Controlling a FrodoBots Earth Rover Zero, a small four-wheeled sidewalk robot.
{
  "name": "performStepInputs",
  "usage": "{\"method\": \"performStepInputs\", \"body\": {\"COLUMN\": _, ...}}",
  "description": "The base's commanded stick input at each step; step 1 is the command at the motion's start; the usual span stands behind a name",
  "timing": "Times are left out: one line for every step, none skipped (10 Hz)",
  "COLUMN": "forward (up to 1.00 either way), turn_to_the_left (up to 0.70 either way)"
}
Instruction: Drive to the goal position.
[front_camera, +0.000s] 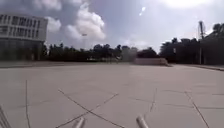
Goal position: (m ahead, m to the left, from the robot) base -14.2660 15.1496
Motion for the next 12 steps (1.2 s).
{"method": "performStepInputs", "body": {"forward": 0.7, "turn_to_the_left": 0.4}}
{"method": "performStepInputs", "body": {"forward": 0.7, "turn_to_the_left": 0.4}}
{"method": "performStepInputs", "body": {"forward": 0.7, "turn_to_the_left": 0.4}}
{"method": "performStepInputs", "body": {"forward": 0.7, "turn_to_the_left": 0.4}}
{"method": "performStepInputs", "body": {"forward": 0.7, "turn_to_the_left": 0.4}}
{"method": "performStepInputs", "body": {"forward": 0.7, "turn_to_the_left": 0.4}}
{"method": "performStepInputs", "body": {"forward": 0.7, "turn_to_the_left": 0.4}}
{"method": "performStepInputs", "body": {"forward": 0.7, "turn_to_the_left": 0.4}}
{"method": "performStepInputs", "body": {"forward": 0.7, "turn_to_the_left": 0.4}}
{"method": "performStepInputs", "body": {"forward": 0.7, "turn_to_the_left": 0.4}}
{"method": "performStepInputs", "body": {"forward": 0.7, "turn_to_the_left": 0.4}}
{"method": "performStepInputs", "body": {"forward": 0.7, "turn_to_the_left": 0.4}}
